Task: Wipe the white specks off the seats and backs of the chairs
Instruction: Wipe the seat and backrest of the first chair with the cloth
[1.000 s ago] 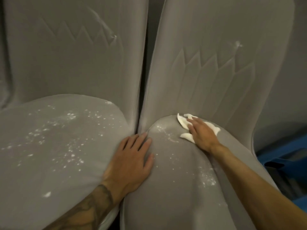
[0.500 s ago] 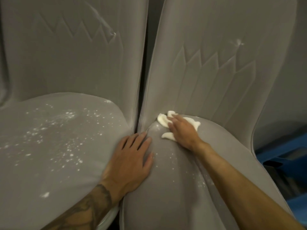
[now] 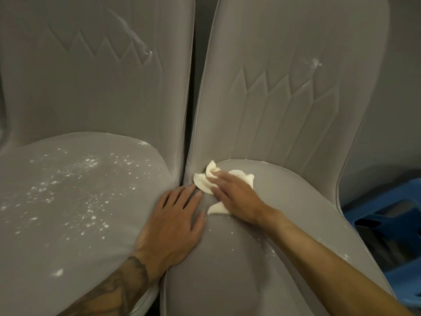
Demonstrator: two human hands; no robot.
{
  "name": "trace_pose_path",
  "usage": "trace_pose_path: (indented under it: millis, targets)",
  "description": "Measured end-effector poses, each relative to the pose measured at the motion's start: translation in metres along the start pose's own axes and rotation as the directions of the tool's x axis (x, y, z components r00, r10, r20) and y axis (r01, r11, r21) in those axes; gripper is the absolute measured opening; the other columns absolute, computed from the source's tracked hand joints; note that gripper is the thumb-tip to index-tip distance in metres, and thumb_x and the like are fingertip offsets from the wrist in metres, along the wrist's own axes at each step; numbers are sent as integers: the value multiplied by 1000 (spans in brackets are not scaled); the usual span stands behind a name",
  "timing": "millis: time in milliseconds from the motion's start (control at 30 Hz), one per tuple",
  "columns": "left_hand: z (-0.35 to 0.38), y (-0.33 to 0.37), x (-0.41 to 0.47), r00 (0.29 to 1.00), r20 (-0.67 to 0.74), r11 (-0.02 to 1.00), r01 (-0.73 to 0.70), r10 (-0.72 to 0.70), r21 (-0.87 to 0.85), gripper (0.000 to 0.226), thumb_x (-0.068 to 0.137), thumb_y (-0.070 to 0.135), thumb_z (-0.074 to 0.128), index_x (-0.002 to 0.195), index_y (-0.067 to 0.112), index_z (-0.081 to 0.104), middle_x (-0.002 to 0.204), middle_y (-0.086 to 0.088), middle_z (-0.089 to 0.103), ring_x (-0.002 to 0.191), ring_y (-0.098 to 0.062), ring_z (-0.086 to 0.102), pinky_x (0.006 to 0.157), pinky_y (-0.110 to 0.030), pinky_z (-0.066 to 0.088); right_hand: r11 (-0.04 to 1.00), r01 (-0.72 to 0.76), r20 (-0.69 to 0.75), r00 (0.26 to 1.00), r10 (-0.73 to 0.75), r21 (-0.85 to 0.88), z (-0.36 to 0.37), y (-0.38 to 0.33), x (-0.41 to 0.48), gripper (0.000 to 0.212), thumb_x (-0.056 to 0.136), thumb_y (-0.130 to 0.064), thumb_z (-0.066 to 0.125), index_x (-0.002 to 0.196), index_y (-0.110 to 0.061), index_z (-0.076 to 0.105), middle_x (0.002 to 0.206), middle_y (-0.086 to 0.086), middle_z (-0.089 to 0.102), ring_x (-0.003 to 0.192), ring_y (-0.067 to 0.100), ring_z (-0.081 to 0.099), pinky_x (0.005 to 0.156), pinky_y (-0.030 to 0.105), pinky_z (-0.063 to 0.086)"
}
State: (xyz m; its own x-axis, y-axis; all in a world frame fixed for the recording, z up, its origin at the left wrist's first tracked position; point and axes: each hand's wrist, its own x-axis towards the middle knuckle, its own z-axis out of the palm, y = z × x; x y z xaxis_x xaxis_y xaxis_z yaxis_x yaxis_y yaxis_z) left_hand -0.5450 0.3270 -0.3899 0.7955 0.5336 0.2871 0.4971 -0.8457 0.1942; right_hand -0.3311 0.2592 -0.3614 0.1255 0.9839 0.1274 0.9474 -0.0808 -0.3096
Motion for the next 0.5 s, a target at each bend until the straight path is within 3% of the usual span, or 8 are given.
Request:
trace_pose_path:
  millis: [67,200,267,333,433,500]
  targets:
    - [-1,0,0,1000,12,1000,7,-7,2,57,102,48,34,146,20,56,151,-4,54,136,-22,51,116,-42,38,999,34,49,998,-35,12,-8,9,-12,42,106,-33,43,144,-20,52,152,2,45,142,14,34,117,12,12]
    - [-3,1,1,1000,8,1000,3,-3,4,56,101,47,34,145,19,57,151,-4,54,135,-23,52,115,-44,41,995,-89,10,996,90,-49,-16,27,15,41,107,-26,40,146,-16,48,154,7,43,144,21,36,120,30,23]
    - [-4,0,1,1000,9,1000,4,-4,8,55,102,46,35,145,19,56,151,-4,54,135,-23,52,115,-44,41,990,-128,-33,991,127,-51,-9,14,29,41,107,-24,39,145,-14,49,153,8,44,143,23,37,119,32,25]
    - [-4,0,1,1000,14,1000,-13,12,24,54,102,46,35,145,20,55,151,-4,53,134,-22,51,114,-43,41,997,-69,-43,997,68,-22,0,-2,24,40,106,-24,42,143,-13,52,151,10,47,141,24,41,118,32,26]
    - [-6,1,1,1000,12,1000,-14,14,4,52,102,45,35,140,19,57,146,-3,56,131,-22,52,113,-41,41,996,81,9,997,-82,34,0,-6,-5,38,104,-26,47,139,-15,56,144,7,54,134,17,44,113,20,24]
    - [-8,1,0,1000,26,1000,-5,5,-16,53,101,46,34,140,17,57,147,-3,55,132,-21,51,115,-40,39,997,74,44,996,-75,25,-9,6,-9,39,106,-29,45,141,-18,55,147,5,50,138,15,40,115,19,21]
